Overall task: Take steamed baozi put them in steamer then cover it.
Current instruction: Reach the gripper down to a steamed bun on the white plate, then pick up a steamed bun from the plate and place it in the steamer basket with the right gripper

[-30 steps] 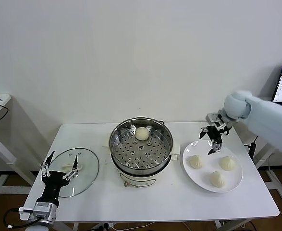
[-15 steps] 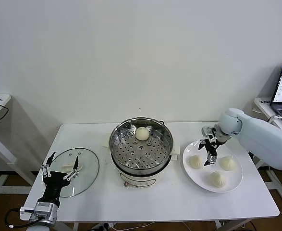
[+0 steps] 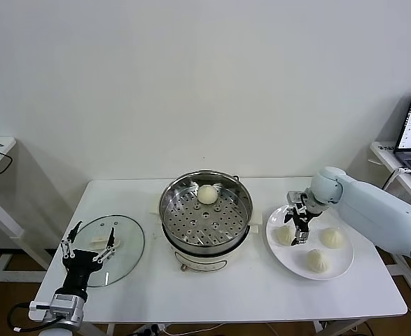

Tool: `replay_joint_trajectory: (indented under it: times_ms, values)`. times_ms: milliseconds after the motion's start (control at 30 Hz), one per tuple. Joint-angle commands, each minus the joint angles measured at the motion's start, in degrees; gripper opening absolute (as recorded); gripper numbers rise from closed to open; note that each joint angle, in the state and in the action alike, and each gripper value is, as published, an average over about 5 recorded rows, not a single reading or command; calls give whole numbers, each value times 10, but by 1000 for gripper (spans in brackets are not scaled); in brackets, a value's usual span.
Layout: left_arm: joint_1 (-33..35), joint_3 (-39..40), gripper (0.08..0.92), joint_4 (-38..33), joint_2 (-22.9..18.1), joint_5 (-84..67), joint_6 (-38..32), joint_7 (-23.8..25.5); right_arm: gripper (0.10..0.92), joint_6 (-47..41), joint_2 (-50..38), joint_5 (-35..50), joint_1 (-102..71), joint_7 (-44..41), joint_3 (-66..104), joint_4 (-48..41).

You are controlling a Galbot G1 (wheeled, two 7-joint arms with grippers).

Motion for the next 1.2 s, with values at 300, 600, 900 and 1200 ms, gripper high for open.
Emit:
replay_joint_trajectory:
  times_ms: [300, 600, 900, 1200]
  values:
    - [-2, 2, 823, 0, 0, 0, 1, 0, 768, 5, 15, -28, -18, 2, 20, -18]
    - [-2, 4, 823, 1, 0, 0, 1, -1, 674, 8, 18, -30, -17, 0, 23, -19]
    - [-2, 4, 823, -3, 1, 0, 2, -1, 671, -12, -46, 41, 51, -14, -30, 40]
    - [-3, 7, 823, -7, 3, 1, 3, -2, 662, -60, -152, 204, 318, -18, -228, 205]
